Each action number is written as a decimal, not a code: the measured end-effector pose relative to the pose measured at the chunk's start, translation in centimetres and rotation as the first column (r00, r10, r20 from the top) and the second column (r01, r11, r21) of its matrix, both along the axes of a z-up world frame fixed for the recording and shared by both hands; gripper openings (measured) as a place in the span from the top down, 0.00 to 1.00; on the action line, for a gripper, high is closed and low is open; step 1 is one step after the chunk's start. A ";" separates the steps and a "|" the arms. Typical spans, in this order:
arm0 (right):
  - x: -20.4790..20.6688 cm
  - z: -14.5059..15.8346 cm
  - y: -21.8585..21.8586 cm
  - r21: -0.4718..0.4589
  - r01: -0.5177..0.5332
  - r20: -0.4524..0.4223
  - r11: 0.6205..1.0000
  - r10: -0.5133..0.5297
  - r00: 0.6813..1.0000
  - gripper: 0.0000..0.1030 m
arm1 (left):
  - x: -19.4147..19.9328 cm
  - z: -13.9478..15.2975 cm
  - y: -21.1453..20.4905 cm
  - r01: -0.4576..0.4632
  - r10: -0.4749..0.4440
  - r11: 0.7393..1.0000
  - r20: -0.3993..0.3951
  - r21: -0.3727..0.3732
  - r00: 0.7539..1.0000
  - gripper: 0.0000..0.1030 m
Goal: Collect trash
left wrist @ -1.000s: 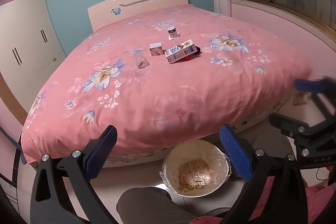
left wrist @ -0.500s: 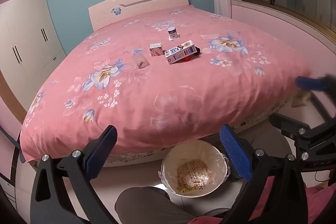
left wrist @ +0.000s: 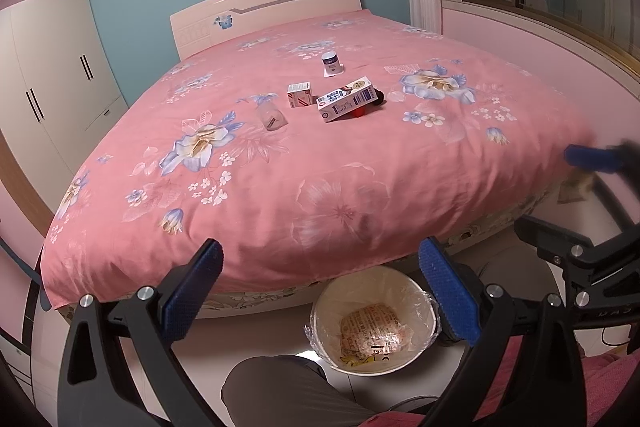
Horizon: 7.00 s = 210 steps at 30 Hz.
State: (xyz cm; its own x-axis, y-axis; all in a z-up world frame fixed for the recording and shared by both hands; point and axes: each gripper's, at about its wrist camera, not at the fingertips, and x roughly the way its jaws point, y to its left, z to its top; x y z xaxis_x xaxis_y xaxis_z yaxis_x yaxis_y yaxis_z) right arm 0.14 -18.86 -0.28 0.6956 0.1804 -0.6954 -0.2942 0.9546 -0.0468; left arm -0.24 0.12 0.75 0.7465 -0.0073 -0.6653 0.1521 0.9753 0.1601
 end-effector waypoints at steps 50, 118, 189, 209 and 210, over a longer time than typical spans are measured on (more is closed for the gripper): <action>-0.1 -0.5 0.2 -0.015 -0.009 -0.025 1.000 0.008 1.000 0.06 | 0.0 -0.7 0.1 0.008 -0.008 1.000 -0.010 -0.012 1.000 0.03; 56.5 -13.9 18.9 -0.195 -0.639 -0.455 0.744 0.508 0.731 0.51 | 49.2 -13.8 8.7 -0.245 0.167 0.961 -0.440 -0.127 0.882 0.48; 19.8 10.6 3.3 -0.121 -0.307 -0.130 0.944 0.292 0.948 0.54 | 15.8 8.1 6.8 -0.116 0.115 0.993 -0.117 -0.005 0.986 0.49; 15.8 -7.7 5.5 -0.073 -0.409 -0.397 0.910 0.349 0.849 0.54 | 12.8 -8.6 5.1 -0.058 0.028 0.996 -0.395 -0.066 0.918 0.49; 15.6 -8.6 5.6 -0.065 -0.412 -0.410 0.909 0.352 0.842 0.54 | 12.7 -9.4 5.0 -0.053 0.020 0.996 -0.411 -0.069 0.912 0.49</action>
State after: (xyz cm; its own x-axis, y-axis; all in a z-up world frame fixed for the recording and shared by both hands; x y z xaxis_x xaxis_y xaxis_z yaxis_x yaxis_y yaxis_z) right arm 15.72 -13.27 -8.85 0.2680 0.2538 -0.9294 -0.6569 0.7538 0.0164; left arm 12.47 5.10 -8.67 0.4096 -0.0485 -0.9110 0.1525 0.9882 0.0160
